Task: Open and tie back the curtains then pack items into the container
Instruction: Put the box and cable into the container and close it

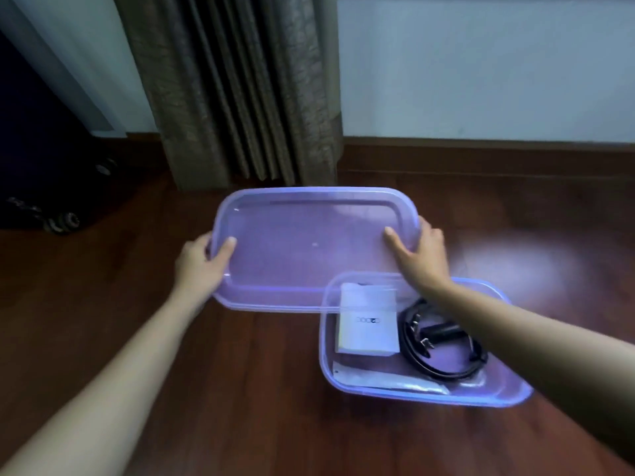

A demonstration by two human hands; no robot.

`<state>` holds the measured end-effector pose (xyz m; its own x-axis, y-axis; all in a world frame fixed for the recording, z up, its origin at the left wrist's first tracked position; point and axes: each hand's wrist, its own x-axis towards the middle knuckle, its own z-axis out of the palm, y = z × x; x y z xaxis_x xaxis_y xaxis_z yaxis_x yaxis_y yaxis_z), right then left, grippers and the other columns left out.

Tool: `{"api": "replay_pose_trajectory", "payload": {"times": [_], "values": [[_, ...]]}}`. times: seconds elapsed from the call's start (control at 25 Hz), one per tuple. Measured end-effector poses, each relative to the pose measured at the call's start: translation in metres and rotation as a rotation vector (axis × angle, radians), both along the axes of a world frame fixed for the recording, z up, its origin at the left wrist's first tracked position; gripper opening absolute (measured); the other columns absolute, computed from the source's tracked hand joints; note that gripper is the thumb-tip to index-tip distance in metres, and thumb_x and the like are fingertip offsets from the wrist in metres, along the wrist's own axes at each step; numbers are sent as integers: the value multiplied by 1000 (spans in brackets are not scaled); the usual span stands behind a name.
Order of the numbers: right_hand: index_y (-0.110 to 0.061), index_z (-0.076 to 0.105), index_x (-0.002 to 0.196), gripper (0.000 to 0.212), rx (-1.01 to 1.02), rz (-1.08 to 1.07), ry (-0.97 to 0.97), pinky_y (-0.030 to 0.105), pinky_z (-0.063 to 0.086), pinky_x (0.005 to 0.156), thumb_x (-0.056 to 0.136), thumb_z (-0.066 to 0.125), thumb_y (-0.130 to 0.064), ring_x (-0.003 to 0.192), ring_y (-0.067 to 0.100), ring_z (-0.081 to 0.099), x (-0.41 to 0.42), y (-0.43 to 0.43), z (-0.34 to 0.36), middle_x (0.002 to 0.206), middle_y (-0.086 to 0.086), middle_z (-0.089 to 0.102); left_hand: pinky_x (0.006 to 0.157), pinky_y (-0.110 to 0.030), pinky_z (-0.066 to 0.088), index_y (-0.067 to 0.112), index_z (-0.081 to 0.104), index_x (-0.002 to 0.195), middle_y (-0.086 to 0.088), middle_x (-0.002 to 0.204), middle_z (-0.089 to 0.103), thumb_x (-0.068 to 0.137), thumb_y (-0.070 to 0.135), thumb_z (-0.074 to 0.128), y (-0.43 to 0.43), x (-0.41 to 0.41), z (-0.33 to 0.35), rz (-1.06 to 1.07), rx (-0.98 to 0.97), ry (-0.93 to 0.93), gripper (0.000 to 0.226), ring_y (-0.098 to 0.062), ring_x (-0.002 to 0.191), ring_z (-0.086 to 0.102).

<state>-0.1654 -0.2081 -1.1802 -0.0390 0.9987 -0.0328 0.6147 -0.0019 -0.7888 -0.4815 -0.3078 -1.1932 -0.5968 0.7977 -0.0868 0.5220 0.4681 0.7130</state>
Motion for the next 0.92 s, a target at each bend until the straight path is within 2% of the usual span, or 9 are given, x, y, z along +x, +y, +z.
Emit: {"api": "replay_pose_trajectory", "payload": {"times": [0.08,0.16,0.24,0.32,0.48,0.56,0.72,0.8,0.92], "values": [[-7,57,112,43,11,-60,-59,32,38,81,85,63,-40,101,32,54,63,4,1,106,16,61,76,-32,47,13,67,111,-14,94,68,87,45,58,7,56,-4,-130,-39,39,41,-31,90,64],[-7,59,110,39,-49,-117,-36,32,41,79,84,65,-36,97,28,58,113,-7,0,104,13,64,72,-28,39,13,67,111,-14,90,64,89,38,58,4,110,-9,-219,-86,54,34,-32,89,62],[-4,58,113,47,-128,-175,-11,29,39,79,81,68,-37,99,27,60,146,-29,-9,107,16,64,71,-27,34,12,66,110,-16,88,59,92,31,56,-6,150,-16,-282,-148,83,28,-33,93,59],[-5,59,111,54,-161,-187,-34,30,39,79,73,63,-44,101,30,60,169,-47,-22,108,17,64,77,-30,37,9,66,110,-21,95,62,93,25,53,-16,174,-22,-305,-218,107,27,-34,100,56],[-10,58,109,44,-209,-146,-54,30,37,78,80,63,-43,104,31,58,182,-60,-46,110,15,61,83,-34,42,8,64,107,-20,103,61,92,29,50,-30,187,-33,-251,-332,159,30,-37,103,57],[-13,58,110,35,-239,-144,-52,29,37,79,86,65,-36,106,30,58,184,-62,-56,112,14,62,84,-36,44,9,63,107,-18,105,60,91,33,48,-32,186,-36,-229,-370,178,32,-38,102,57],[-13,53,120,42,-291,-133,-44,29,38,83,87,61,-37,111,30,56,186,-64,-66,120,13,61,87,-37,43,9,61,107,-15,112,56,92,37,46,-32,187,-34,-236,-420,218,35,-38,103,56],[-11,48,125,48,-305,-140,-46,29,37,82,89,58,-41,113,33,56,185,-64,-67,123,15,60,84,-37,44,9,60,108,-15,110,62,93,38,46,-33,186,-35,-265,-441,246,35,-37,103,57],[-15,43,133,52,-341,-214,-10,33,37,86,93,44,-48,117,37,53,184,-64,-66,127,18,58,79,-30,45,12,59,115,-10,112,66,90,35,53,-25,182,-35,-214,-413,62,34,-31,102,61]]}}
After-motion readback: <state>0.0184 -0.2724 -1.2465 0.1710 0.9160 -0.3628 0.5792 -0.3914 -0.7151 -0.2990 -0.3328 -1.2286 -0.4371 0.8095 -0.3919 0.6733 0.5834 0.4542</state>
